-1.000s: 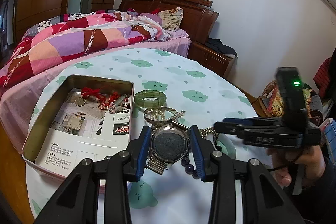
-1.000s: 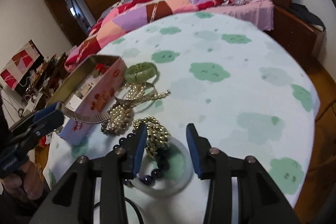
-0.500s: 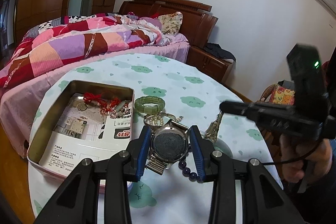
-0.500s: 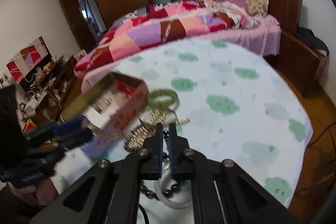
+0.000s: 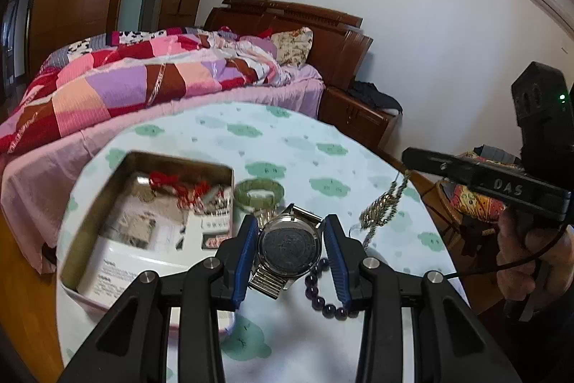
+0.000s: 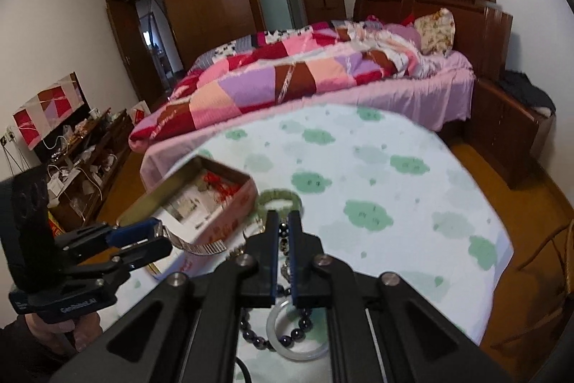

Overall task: Organize jewelry
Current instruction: 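Lower the watch into the tin with the left gripper while the right gripper drops the gold chain in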

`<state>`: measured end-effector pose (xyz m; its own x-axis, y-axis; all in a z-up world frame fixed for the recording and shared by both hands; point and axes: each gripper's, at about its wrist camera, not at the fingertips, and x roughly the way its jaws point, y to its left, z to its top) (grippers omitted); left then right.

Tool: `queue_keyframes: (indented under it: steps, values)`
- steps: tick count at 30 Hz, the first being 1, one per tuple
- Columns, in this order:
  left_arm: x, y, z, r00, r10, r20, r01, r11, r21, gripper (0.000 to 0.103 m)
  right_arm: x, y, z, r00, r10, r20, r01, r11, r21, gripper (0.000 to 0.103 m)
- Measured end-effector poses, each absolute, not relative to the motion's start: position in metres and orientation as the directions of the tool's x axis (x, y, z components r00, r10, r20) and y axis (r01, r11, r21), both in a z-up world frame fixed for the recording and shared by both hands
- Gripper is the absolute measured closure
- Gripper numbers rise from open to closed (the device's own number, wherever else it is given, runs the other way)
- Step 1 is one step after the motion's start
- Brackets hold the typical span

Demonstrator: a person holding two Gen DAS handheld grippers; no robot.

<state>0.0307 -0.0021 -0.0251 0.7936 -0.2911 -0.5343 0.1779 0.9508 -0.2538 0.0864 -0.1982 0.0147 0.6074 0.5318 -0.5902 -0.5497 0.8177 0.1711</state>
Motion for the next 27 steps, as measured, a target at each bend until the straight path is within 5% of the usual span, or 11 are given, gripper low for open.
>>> queue_keyframes:
  steps: [13,27]
  values:
    - [0.049,0.038,0.021,0.852,-0.201,-0.483,0.12,0.974,-0.192,0.064,0.087,-0.161,0.072,0.64,0.581,-0.503,-0.628,0.773,0.095,0.096]
    - [0.084,0.087,0.006,0.831,-0.113,-0.545,0.017,0.984,-0.177,0.064,0.099,-0.085,0.073,0.59,0.625,-0.511,-0.693,0.717,0.076,0.096]
